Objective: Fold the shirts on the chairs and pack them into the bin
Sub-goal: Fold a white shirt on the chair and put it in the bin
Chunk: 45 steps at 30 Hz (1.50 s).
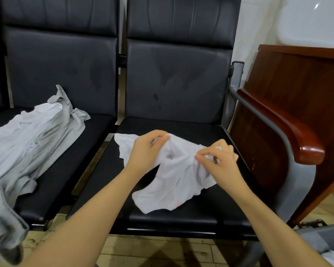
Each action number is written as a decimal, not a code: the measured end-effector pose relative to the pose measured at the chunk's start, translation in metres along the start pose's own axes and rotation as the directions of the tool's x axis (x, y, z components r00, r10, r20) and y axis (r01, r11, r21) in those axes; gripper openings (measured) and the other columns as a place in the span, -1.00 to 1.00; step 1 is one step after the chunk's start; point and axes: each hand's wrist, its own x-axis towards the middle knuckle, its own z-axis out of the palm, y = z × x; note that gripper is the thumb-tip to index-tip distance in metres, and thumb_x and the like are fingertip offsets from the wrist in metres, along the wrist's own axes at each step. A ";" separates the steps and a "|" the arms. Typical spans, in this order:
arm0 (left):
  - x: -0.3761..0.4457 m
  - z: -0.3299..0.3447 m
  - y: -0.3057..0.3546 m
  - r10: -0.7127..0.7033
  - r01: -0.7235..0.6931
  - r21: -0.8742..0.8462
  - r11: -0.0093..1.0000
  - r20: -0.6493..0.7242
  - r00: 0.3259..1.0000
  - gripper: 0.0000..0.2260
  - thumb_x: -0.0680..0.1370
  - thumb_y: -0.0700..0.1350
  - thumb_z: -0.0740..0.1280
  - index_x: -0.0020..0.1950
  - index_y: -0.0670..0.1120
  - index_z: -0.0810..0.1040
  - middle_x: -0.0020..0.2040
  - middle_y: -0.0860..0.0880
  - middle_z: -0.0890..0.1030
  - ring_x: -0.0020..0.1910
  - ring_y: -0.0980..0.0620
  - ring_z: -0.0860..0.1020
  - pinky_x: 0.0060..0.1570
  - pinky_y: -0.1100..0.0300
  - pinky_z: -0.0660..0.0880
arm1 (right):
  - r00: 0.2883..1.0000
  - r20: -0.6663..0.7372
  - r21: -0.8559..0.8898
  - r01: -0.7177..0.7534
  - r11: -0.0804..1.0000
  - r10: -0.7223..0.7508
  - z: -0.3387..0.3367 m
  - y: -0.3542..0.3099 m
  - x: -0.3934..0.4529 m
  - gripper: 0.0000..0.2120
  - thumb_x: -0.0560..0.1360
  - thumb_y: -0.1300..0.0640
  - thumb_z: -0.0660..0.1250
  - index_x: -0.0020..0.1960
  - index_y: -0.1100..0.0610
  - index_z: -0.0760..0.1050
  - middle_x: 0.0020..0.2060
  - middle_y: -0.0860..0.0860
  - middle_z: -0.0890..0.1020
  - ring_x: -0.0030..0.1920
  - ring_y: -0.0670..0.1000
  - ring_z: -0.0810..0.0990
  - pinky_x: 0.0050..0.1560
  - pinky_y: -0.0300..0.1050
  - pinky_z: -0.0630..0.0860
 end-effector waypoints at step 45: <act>-0.013 -0.084 -0.092 -0.155 -0.002 0.528 0.849 0.252 0.955 -0.80 0.49 -0.12 0.42 0.11 -0.05 0.64 0.02 0.05 0.58 -0.14 0.17 0.48 -0.03 0.34 0.41 | 0.987 -0.019 -0.191 -0.161 0.968 0.160 0.080 -0.007 0.038 -0.94 0.52 0.07 0.35 -0.10 -0.03 0.59 -0.07 -0.09 0.35 0.00 -0.06 0.24 0.07 -0.17 0.06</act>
